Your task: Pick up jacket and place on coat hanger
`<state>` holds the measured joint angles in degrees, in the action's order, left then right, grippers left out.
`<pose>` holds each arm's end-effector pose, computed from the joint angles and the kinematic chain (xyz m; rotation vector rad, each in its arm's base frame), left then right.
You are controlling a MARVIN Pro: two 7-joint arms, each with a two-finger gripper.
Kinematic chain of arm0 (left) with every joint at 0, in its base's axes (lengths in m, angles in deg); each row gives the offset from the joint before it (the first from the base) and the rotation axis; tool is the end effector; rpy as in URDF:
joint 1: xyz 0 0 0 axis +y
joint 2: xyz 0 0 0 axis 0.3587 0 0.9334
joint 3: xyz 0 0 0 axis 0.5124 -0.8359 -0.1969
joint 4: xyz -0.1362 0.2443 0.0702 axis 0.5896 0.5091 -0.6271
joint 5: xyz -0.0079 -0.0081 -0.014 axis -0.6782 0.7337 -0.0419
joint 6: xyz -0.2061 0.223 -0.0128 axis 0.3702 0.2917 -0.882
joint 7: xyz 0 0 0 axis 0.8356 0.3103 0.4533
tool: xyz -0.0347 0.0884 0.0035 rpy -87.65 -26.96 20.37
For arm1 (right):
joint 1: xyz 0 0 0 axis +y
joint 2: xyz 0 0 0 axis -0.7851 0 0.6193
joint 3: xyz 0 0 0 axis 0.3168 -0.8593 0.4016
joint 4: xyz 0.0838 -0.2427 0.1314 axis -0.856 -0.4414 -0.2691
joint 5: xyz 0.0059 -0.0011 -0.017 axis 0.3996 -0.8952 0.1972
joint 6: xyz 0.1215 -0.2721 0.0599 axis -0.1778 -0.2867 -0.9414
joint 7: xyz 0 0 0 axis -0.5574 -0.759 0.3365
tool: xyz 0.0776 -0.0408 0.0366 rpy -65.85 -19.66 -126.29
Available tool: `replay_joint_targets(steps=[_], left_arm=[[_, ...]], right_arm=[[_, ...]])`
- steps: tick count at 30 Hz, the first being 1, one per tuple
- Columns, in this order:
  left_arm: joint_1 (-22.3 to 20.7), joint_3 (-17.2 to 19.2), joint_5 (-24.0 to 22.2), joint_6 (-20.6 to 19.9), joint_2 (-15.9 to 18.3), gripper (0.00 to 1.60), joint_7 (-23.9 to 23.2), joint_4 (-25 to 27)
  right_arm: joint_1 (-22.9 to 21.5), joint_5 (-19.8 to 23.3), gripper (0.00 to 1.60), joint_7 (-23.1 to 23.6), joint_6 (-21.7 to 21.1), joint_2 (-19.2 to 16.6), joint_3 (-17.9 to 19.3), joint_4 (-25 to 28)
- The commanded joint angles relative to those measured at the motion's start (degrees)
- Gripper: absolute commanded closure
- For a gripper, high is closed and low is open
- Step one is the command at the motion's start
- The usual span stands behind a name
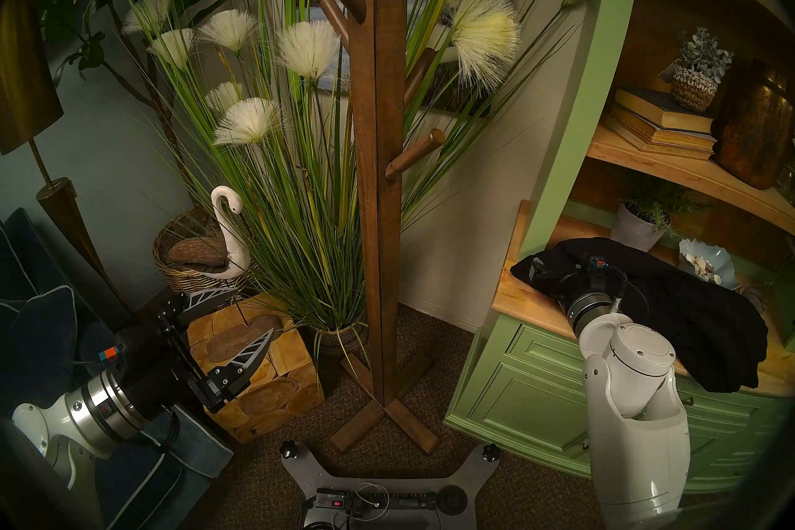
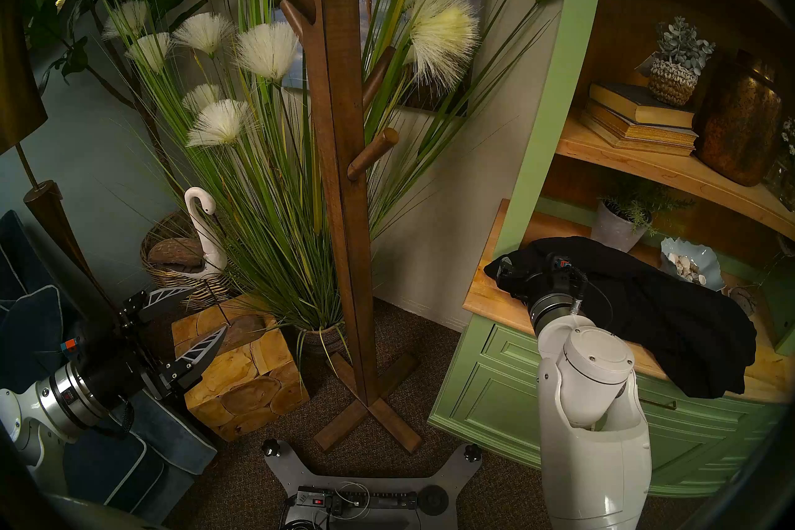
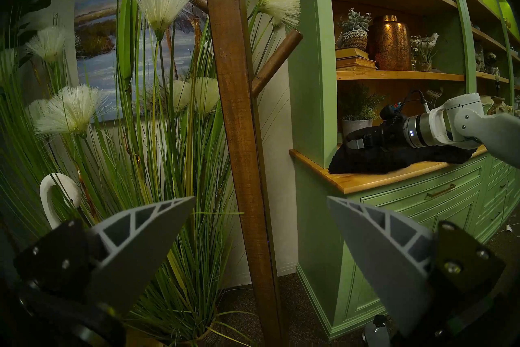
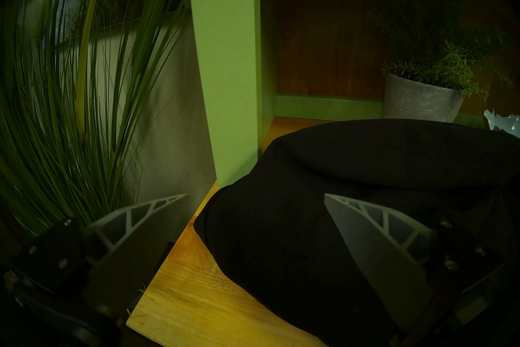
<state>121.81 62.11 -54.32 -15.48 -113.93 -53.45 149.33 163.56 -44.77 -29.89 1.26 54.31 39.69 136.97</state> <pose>0.1370 0.1213 -0.2026 1.8683 -0.7662 1.8853 0.2979 -0.0724 -0.2500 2.4605 -0.2752 1.8086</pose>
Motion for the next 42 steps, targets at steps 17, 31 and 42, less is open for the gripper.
replay_joint_targets(steps=[17,31,42], left_arm=[[-0.6,0.1,-0.1,0.0,-0.2,0.0,-0.3,0.7],[-0.8,0.1,0.1,-0.1,-0.5,0.0,-0.6,0.7],[-0.9,0.3,0.0,-0.3,-0.7,0.0,-0.8,0.8]], right_arm=[[6.0,-17.3,0.0,8.1,1.1,-9.9,3.1,8.0],[16.3,-25.7,0.0,21.5,3.3,-18.6,15.7,7.7],[16.8,-27.3,0.0,29.7,14.4,-23.9,17.5,0.9]])
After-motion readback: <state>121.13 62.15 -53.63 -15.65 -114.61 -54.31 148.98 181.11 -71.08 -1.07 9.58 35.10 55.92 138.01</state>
